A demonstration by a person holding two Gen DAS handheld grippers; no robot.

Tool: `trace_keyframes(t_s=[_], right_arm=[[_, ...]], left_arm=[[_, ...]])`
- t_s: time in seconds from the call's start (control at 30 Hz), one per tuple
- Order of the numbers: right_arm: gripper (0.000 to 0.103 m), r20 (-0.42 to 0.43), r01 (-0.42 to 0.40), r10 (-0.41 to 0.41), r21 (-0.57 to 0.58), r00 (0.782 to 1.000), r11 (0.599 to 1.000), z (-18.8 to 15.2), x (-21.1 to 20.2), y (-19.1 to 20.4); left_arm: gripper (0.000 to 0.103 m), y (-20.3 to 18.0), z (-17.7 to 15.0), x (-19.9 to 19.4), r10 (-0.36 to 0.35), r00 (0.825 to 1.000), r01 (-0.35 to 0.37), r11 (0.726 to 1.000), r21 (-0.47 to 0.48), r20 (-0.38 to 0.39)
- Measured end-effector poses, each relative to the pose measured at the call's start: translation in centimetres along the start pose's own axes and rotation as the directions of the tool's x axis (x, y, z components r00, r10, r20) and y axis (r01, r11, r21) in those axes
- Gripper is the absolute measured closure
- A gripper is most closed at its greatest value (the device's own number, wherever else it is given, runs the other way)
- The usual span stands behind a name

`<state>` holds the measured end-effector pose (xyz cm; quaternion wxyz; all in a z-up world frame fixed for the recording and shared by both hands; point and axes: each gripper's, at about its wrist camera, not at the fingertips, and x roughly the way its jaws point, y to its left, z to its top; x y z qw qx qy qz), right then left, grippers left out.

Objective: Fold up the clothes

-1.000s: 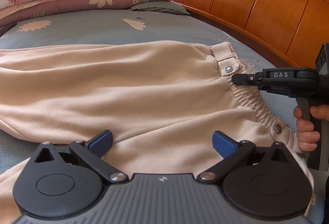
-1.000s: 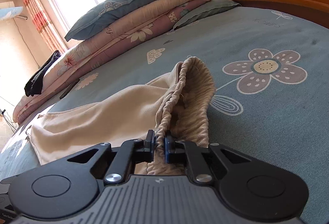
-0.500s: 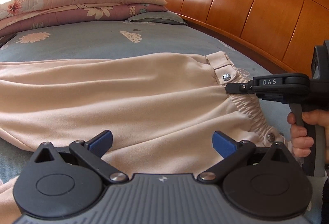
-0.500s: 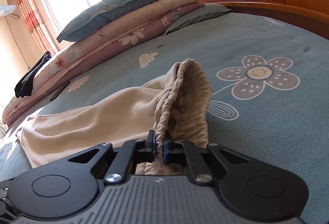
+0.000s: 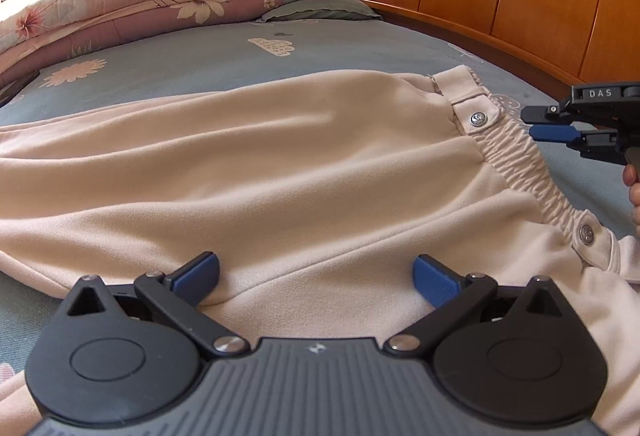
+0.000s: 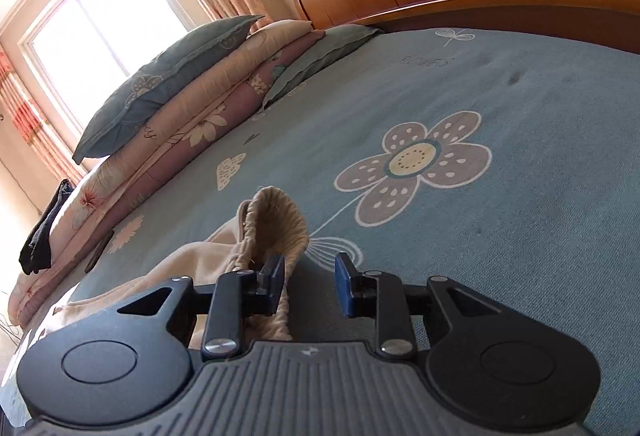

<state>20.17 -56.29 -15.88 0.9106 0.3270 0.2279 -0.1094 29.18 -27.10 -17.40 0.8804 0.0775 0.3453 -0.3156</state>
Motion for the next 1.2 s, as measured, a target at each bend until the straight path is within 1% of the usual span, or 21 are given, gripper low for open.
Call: trace_keyframes(t_s=[0.07,0.13,0.2,0.27,0.33,0.37,0.43,0.47,0.53,0.57,0.6,0.67,0.7,0.8,0.87,0.9,0.93,0.97,1.07,1.1,1.2], right_arm=[[0.071,-0.041,-0.031,0.033,0.033,0.999,0.999,-0.3,0.9,-0.4],[0.072,-0.077,-0.048,0.048,0.003,0.996,0.999,-0.6,1.7,0.3],[0.091,-0.114,0.001,-0.008,-0.063,0.993,0.998,-1.1,2.5,1.5],[0.092,-0.111,0.036,-0.047,-0.096,0.993,0.995,-1.4,2.7,1.9],[0.095,-0.1,-0.028,0.027,-0.008,0.995,1.0,-1.0,2.1,1.0],[0.096,-0.093,-0.103,0.111,0.085,0.989,0.991,-0.6,1.8,0.0],[0.097,-0.068,-0.207,0.232,0.258,0.97,0.944,-0.4,1.6,-2.2],[0.097,-0.053,-0.225,0.254,0.313,0.966,0.923,-0.5,1.6,-3.0],[0.097,-0.067,-0.173,0.209,0.346,0.976,0.922,-0.8,2.1,-3.7],[0.097,-0.09,-0.113,0.146,0.303,0.985,0.946,-0.9,2.4,-3.4],[0.097,-0.103,-0.085,0.117,0.272,0.988,0.959,-1.0,2.5,-3.0],[0.096,-0.127,-0.033,0.061,0.21,0.99,0.977,-1.0,2.7,-2.1],[0.095,-0.119,-0.04,0.063,0.186,0.991,0.982,-0.8,2.3,-1.7],[0.091,-0.071,-0.079,0.091,0.154,0.993,0.985,0.3,0.2,-1.3],[0.078,-0.016,-0.073,0.076,0.135,0.997,0.988,1.1,-1.6,-1.5],[0.075,0.021,-0.063,0.061,0.123,0.998,0.99,1.6,-2.7,-1.7],[0.064,0.045,-0.051,0.046,0.121,0.998,0.991,1.9,-3.4,-1.9],[0.054,0.066,-0.038,0.03,0.127,0.997,0.991,2.1,-4.1,-2.1],[0.035,0.109,-0.016,-0.001,0.151,0.994,0.988,2.5,-5.2,-2.3],[0.033,0.114,-0.016,-0.002,0.151,0.993,0.988,2.5,-5.4,-2.3],[0.028,0.106,-0.019,0.006,0.125,0.994,0.992,2.6,-5.3,-2.0]], left_arm=[[0.001,0.0,-0.1,0.0,-0.002,1.0,0.002,1.0,0.003,0.002],[0.001,-0.2,-0.1,0.0,0.008,1.0,-0.008,1.0,0.014,0.003],[0.001,-0.4,0.0,0.0,0.014,1.0,-0.014,1.0,0.017,0.001],[0.001,-0.4,0.2,-0.1,0.014,1.0,-0.014,1.0,0.013,-0.005],[0.001,-0.3,0.5,-0.5,0.01,1.0,-0.01,1.0,-0.005,-0.014],[0.001,-0.3,0.7,-0.7,0.0,1.0,0.0,1.0,-0.013,-0.022],[0.001,-0.3,0.8,-0.9,-0.01,0.999,0.009,1.0,-0.02,-0.031],[0.001,-0.4,0.8,-0.9,-0.009,0.999,0.008,1.0,-0.017,-0.034],[0.001,-0.6,0.8,-0.9,-0.007,0.999,0.006,1.0,-0.011,-0.038],[0.001,-0.7,0.8,-0.9,-0.006,0.999,0.005,1.0,-0.009,-0.041],[0.001,-0.8,0.8,-0.9,-0.005,0.999,0.005,1.0,-0.006,-0.043],[0.001,-1.0,0.8,-0.9,-0.003,0.999,0.003,1.0,0.0,-0.047],[0.001,-1.1,0.8,-0.9,-0.002,0.999,0.002,1.0,0.003,-0.05],[0.001,-1.4,0.7,-1.0,0.001,0.998,0.0,1.0,0.011,-0.056],[0.001,-1.3,1.2,-1.7,-0.055,0.997,0.053,0.998,-0.039,-0.051],[0.001,-1.4,1.4,-2.0,-0.098,0.994,0.095,0.994,-0.061,-0.046],[0.001,-1.6,1.7,-2.3,-0.144,0.989,0.141,0.987,-0.08,-0.041],[0.001,-2.0,2.0,-2.4,-0.189,0.981,0.185,0.979,-0.089,-0.041],[0.001,-3.5,3.2,-2.2,-0.293,0.955,0.29,0.953,-0.089,-0.031],[0.001,-4.1,3.7,-2.0,-0.32,0.947,0.317,0.945,-0.081,-0.025],[0.001,-6.0,5.7,-0.6,-0.416,0.909,0.415,0.907,-0.072,-0.003]])
